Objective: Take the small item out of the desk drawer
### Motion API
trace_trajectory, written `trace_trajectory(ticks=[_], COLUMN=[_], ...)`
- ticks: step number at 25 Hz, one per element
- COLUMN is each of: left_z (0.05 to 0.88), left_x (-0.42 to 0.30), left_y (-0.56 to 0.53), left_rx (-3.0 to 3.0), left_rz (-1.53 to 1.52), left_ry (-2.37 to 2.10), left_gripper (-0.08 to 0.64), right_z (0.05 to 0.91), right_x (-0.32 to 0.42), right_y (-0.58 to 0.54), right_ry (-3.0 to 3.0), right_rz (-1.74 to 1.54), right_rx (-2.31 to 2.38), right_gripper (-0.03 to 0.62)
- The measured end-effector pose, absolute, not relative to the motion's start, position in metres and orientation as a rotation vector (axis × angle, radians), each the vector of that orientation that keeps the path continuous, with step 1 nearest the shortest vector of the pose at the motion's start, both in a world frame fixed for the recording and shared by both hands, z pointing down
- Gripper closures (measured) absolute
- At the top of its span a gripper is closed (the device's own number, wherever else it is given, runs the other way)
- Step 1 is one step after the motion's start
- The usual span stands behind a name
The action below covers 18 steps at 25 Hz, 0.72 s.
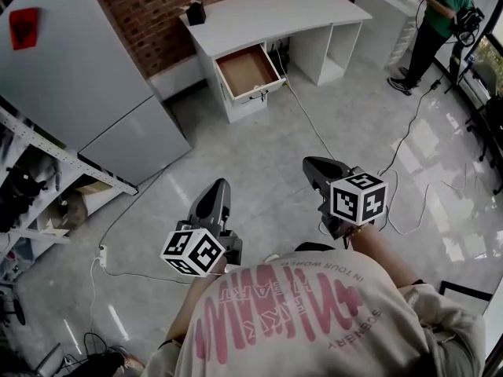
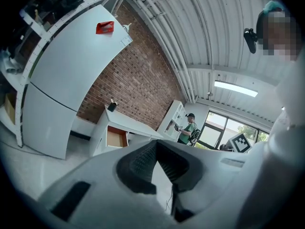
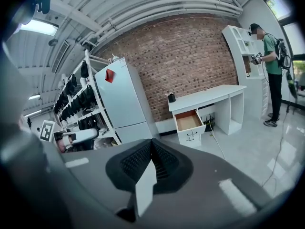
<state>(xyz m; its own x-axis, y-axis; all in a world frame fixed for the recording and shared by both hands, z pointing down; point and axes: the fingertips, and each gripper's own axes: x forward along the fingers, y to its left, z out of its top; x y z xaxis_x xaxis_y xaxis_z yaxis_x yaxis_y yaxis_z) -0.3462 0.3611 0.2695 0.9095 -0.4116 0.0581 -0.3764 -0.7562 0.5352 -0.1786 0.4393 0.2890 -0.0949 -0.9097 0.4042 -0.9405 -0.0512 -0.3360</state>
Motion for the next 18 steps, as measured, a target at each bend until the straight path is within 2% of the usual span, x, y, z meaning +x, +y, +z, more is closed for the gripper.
trace_trajectory(ticks=[18], left_z=[0.299], left_x=[-0.353], left_y=[0.335], left_rx=[2.427], left_rz=[-0.041], left_ry=[-0.661], left_gripper=[0.554], right_z=[0.325], right_x=[-0.187], right_y=[0.395], right_ry=[-2.16], right_rz=[0.968], right_rx=[1.946], right_gripper=[0.58])
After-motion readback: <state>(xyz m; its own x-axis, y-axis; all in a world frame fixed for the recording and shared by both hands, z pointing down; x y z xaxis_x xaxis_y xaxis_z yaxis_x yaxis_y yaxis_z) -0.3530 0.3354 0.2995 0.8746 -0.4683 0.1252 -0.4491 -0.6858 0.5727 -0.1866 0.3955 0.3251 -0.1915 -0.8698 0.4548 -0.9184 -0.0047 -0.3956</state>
